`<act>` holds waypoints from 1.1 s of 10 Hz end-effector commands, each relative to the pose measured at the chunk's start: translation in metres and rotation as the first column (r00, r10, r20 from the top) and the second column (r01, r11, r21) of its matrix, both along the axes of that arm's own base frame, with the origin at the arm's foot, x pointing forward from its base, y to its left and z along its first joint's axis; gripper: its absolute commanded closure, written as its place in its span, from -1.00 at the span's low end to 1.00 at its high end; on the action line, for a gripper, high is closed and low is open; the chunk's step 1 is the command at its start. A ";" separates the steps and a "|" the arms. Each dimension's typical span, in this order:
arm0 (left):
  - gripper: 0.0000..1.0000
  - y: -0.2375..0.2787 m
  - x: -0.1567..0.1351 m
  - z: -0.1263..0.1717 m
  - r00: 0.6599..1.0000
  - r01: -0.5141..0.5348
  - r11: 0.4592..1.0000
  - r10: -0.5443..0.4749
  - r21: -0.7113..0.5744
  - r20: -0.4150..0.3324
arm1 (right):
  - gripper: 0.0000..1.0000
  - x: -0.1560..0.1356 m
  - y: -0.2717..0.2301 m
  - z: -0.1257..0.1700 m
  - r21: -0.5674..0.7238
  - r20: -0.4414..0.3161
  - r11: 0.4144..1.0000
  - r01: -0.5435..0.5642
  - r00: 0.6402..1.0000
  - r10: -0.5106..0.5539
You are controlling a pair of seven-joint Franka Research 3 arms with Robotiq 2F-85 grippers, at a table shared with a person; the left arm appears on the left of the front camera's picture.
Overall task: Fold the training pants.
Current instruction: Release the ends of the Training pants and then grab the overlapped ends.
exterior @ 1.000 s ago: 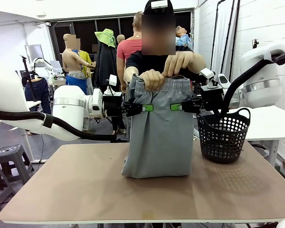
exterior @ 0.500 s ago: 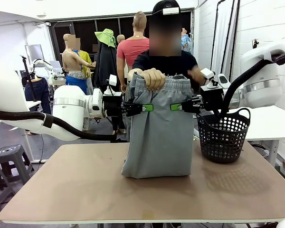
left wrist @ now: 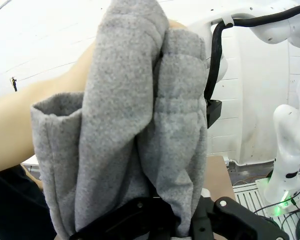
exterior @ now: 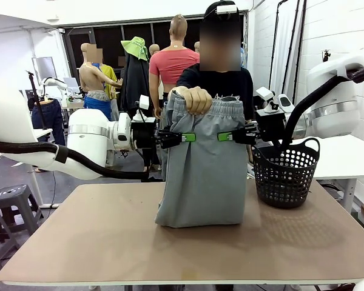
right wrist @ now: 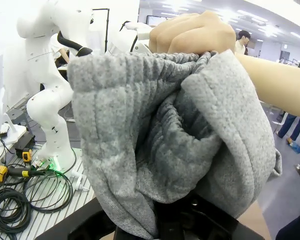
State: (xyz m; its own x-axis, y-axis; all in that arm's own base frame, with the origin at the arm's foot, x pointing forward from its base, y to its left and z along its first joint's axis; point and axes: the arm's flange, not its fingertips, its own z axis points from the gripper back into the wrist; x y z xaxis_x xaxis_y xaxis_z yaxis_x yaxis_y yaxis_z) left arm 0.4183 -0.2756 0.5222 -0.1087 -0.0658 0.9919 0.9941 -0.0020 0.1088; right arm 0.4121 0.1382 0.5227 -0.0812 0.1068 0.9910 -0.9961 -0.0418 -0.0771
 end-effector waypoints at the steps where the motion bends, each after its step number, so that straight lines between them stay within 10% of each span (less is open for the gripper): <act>1: 1.00 0.000 0.000 0.002 1.000 -0.012 1.000 0.012 -0.021 0.009 | 1.00 -0.003 0.001 0.000 0.026 0.003 1.000 0.003 1.000 -0.003; 11: 1.00 0.000 0.000 0.000 1.000 0.000 1.000 0.000 0.000 0.000 | 1.00 -0.003 0.001 0.000 0.026 0.003 1.000 0.003 1.000 -0.003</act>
